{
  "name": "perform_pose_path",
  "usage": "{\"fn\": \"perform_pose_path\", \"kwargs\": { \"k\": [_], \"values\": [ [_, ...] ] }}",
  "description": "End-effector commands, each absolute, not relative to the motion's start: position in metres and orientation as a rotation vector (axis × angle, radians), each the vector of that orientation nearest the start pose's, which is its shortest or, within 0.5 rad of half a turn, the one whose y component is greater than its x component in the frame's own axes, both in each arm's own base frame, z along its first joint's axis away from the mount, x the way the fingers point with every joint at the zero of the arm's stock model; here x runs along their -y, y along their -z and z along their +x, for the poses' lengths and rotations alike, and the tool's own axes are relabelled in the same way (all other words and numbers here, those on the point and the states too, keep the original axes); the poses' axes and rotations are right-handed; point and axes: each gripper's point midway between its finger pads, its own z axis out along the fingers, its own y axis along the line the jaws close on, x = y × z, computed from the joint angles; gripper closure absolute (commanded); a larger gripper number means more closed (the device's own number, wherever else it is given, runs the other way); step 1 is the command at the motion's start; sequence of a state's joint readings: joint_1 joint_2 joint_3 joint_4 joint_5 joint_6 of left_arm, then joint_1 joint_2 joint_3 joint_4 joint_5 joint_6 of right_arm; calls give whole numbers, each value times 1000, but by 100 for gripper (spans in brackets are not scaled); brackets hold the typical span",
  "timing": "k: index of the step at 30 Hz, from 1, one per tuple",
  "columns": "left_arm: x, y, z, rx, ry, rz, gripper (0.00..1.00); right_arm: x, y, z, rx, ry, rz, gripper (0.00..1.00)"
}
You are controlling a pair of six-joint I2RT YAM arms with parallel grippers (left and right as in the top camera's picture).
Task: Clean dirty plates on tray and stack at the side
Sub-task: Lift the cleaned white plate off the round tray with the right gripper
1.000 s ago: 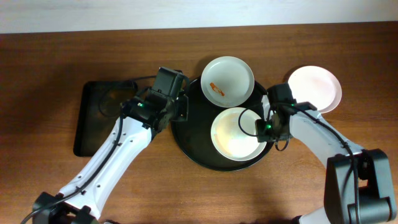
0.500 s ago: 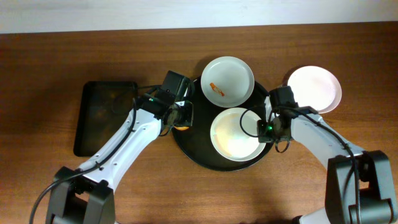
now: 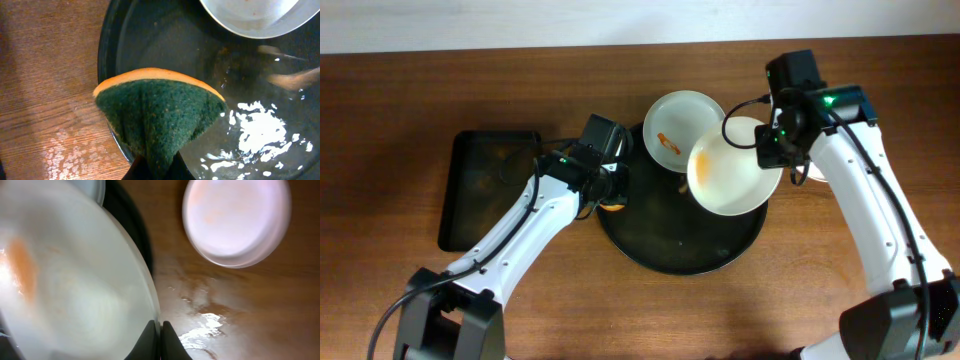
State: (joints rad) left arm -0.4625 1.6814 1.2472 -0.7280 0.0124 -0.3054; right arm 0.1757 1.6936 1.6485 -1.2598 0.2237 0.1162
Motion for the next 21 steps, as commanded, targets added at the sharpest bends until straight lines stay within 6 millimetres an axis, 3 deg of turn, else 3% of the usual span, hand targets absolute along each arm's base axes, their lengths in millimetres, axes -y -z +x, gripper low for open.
{"fn": "perform_pose_path", "kwargs": {
  "k": [1,8,13,21],
  "values": [
    [179,-99,351,-2756,240,234,98,-16,-221,364,-2707,644,-108,96],
    [179,-92,351,-2774,232,235,99,-40,-266,358,-2382,1040,-116,96],
    [191,-84,348,-2800,321,256,99,-72,-277,353,-2278,1052,-186,96],
    [192,-84,349,-2796,321,256,100,-73,-279,351,-2267,1069,-197,96]
  ]
}}
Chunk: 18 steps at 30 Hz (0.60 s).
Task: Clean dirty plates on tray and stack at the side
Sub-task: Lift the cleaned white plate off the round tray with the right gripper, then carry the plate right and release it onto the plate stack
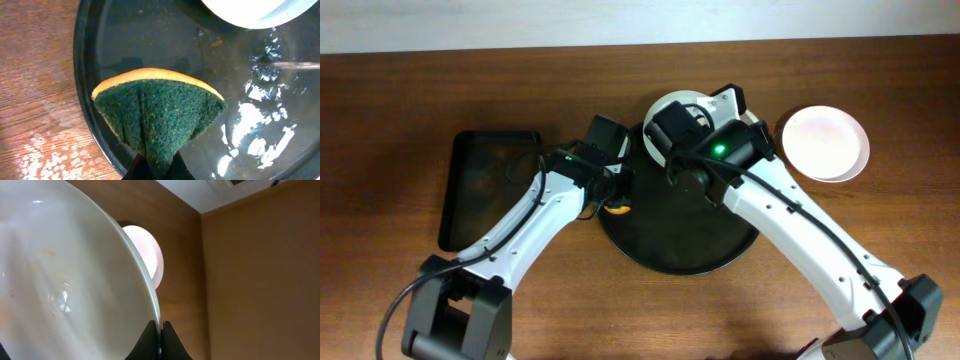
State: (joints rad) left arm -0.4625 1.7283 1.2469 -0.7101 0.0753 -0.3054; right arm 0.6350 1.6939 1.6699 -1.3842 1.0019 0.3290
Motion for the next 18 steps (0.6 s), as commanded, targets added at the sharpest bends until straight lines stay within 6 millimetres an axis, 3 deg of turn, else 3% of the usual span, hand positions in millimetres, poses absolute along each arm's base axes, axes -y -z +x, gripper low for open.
{"fn": "perform_pose_path", "kwargs": {
  "k": [1,4,8,12,15,18],
  "values": [
    [192,-84,349,-2795,322,256,100,-75,-278,350,-2265,1069,-204,96],
    [192,-85,350,-2790,325,256,100,-79,-280,351,-2241,1041,-154,96],
    [193,-85,351,-2786,327,256,100,-92,-272,346,-2263,1031,-221,96],
    [194,-85,351,-2786,337,258,100,-93,-272,347,-2256,1038,-209,96],
    [195,-85,350,-2787,347,260,100,-84,-270,349,-2277,1031,-172,96],
    [195,-85,349,-2789,349,261,100,-64,-246,356,-2440,891,-51,96]
  ]
}}
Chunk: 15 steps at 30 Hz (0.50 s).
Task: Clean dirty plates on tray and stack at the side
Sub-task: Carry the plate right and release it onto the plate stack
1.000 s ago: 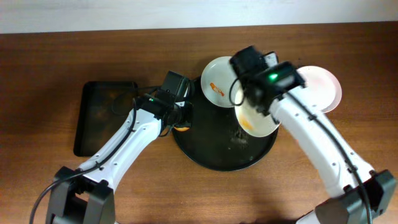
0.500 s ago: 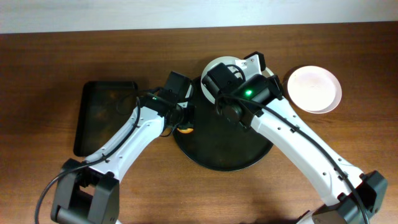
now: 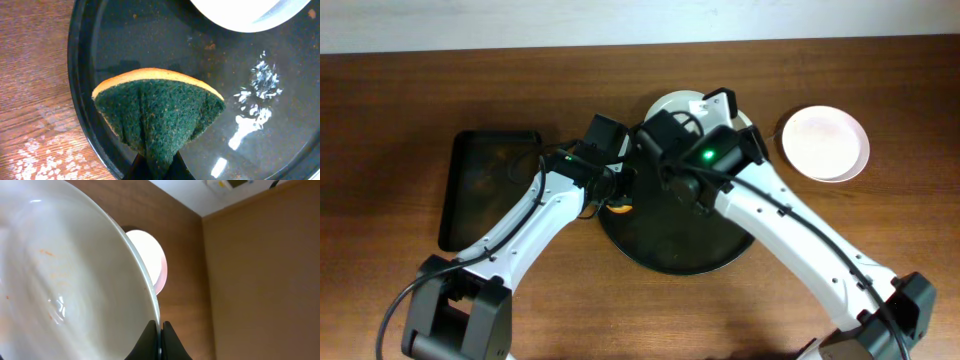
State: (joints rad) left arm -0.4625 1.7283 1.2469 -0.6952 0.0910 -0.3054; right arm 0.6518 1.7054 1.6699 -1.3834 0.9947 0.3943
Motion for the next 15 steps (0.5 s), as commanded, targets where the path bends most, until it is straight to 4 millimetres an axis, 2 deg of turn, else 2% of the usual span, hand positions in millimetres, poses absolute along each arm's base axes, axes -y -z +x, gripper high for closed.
{"fn": "perform_pose_path", "kwargs": {
  "k": [1,4,6,9,12,14,15],
  "values": [
    [196,-85,349,-2789,352,261,100,-57,-236,360,-2512,810,-17,96],
    [196,-86,350,-2784,354,261,100,-43,-212,376,-2678,492,50,96],
    [196,-86,351,-2782,354,261,100,-27,-205,387,-2720,299,131,96],
    [196,-86,351,-2782,354,261,100,15,-203,400,-2707,58,349,96],
    [196,-86,351,-2782,354,261,100,60,-199,405,-2668,-91,535,96],
    [196,-86,351,-2782,354,261,100,98,-188,406,-2643,-156,676,96],
    [196,-86,351,-2782,354,261,100,111,-180,406,-2643,-176,715,96]
  ]
}}
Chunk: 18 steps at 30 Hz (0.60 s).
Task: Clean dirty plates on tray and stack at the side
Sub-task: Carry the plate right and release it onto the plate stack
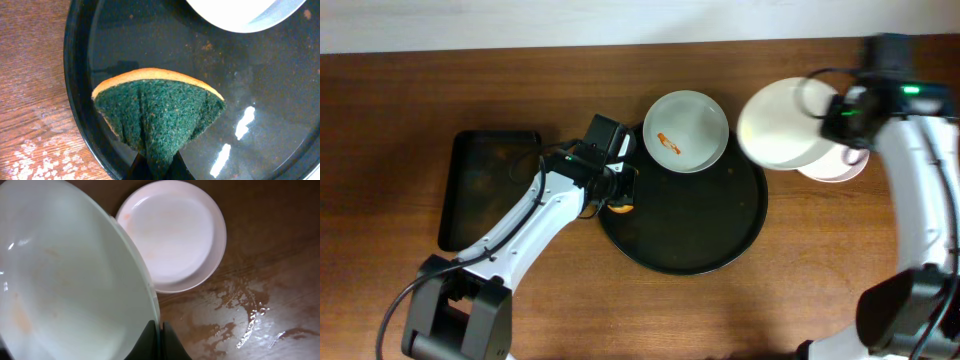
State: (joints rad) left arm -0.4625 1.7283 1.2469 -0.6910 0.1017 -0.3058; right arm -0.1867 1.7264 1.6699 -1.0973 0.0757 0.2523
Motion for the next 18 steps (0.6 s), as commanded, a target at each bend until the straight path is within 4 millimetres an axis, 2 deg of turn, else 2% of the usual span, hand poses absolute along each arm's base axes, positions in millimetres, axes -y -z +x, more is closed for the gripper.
{"fn": "perform_pose_path", "kwargs": {
  "k": [1,2,7,9,12,15,18],
  "values": [
    [196,-86,351,-2782,354,261,100,125,-169,406,-2651,-201,739,96],
    [196,-86,351,-2782,354,261,100,142,-149,407,-2667,-234,783,96],
    [196,-86,351,-2782,354,261,100,181,-81,410,-2722,-253,920,96],
    [196,-86,351,-2782,354,261,100,187,-66,411,-2730,-255,942,96],
    [196,-86,351,-2782,354,261,100,193,-56,418,-2718,-248,930,96],
    [196,-86,351,-2782,354,261,100,200,-59,425,-2688,-215,910,94],
    [196,-86,351,-2782,354,261,100,206,-58,422,-2692,-160,920,94]
  ]
}}
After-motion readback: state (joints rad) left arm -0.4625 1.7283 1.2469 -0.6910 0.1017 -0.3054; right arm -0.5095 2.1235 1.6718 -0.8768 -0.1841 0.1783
